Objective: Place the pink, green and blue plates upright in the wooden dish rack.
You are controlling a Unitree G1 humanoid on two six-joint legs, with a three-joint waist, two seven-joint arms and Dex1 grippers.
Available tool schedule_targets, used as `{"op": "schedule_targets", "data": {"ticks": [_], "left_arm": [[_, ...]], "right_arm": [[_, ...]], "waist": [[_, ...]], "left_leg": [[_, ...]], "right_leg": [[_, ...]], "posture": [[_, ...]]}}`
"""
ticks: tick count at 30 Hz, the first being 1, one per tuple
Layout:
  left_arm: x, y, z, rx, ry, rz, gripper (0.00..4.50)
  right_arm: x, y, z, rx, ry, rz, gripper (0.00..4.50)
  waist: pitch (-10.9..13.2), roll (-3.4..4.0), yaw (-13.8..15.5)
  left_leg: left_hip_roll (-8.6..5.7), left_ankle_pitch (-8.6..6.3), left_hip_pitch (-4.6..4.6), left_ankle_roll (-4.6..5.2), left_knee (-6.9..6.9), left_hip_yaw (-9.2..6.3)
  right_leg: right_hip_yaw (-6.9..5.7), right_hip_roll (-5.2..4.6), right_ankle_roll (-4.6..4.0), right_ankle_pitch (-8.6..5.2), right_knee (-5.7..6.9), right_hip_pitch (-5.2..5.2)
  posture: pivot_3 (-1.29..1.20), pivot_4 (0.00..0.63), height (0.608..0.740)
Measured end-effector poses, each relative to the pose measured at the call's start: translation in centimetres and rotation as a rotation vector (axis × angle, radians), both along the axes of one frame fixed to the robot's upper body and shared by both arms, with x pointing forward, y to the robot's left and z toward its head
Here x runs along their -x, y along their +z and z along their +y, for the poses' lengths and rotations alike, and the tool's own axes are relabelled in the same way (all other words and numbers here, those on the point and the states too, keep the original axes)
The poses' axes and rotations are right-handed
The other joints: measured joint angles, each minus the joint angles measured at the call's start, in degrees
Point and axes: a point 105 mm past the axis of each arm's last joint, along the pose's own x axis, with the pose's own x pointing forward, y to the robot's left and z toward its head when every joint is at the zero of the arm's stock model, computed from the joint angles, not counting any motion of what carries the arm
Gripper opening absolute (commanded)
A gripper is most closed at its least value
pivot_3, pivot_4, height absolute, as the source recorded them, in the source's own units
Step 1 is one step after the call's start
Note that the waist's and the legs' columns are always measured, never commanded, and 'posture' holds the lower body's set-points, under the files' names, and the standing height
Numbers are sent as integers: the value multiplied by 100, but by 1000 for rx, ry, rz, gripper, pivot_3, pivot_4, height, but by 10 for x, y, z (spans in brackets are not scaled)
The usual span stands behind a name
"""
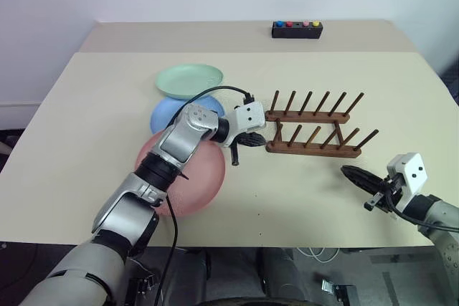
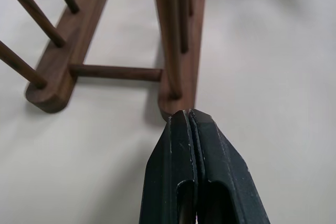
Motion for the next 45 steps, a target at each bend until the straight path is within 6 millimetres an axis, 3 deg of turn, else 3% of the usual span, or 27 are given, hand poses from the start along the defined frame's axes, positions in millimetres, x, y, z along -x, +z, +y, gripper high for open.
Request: {"op": "schedule_targets", "data": {"ticks": [6, 11, 16, 28, 45], "left_arm": [[18, 1, 9, -19, -94, 4, 8], [28, 0, -15, 9, -117, 17, 8], [35, -9, -45, -22, -131, 17, 8], [21, -25, -52, -95, -1, -9, 8], [0, -30, -52, -109, 131, -19, 8]], "right_arm": [[-1, -1, -6, 27, -9, 15, 40], [-9, -4, -25, 132, -80, 32, 40], [-16, -9, -31, 203, -85, 54, 40], [-50, -14, -37, 313, -113, 59, 40], [-78, -12, -36, 368, -107, 2, 40]], "waist": [[-1, 2, -9], [0, -1, 21], [0, 1, -6], [-1, 2, -5], [-2, 3, -28]], "left_leg": [[1, 0, 1, 0, 1, 0], [-4, -1, -2, 1, 18, 0], [-3, -1, 0, 2, 16, 0], [-4, -1, 0, 2, 12, -1], [-4, -1, 2, 1, 14, -1]], "right_leg": [[0, 0, -1, 0, 1, 1], [0, -4, -1, 0, -1, 11], [0, -2, 0, 0, 0, 8], [0, -2, 1, 0, 2, 5], [0, -2, 4, 2, 3, 6]], "posture": [[0, 150, 734], [0, 150, 734], [0, 150, 734], [0, 150, 734], [0, 150, 734]]}}
